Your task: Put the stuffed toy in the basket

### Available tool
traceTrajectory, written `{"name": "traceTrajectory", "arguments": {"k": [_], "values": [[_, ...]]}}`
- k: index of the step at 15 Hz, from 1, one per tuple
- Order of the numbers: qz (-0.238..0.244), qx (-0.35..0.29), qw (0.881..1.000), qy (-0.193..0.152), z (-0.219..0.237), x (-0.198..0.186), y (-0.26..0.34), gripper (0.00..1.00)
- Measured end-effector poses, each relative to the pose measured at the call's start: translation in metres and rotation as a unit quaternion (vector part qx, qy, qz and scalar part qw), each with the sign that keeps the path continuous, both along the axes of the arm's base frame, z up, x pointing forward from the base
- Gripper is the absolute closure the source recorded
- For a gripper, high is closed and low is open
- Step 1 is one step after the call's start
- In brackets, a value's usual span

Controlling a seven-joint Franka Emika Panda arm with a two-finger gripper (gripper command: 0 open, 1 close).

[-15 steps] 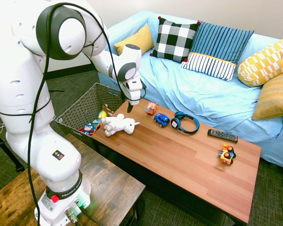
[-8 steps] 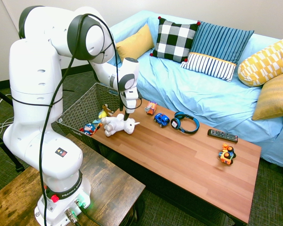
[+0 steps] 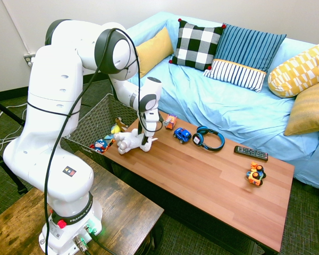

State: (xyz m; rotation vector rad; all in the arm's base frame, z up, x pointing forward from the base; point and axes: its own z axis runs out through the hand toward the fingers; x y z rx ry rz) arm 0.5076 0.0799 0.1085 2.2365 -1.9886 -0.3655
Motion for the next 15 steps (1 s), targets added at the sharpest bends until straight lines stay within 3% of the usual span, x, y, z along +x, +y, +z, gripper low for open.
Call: {"name": "traceTrajectory", "arguments": {"k": [3,4,15], "values": [[0.004,0.000,1.000,0.007,-0.010,-0.001,0.003,0.00],[0.006,0.000,1.000,0.009,-0.013,-0.001,0.006,1.00],[0.029,0.002,1.000,0.009,-0.018,-0.001,0.021,1.00]]}}
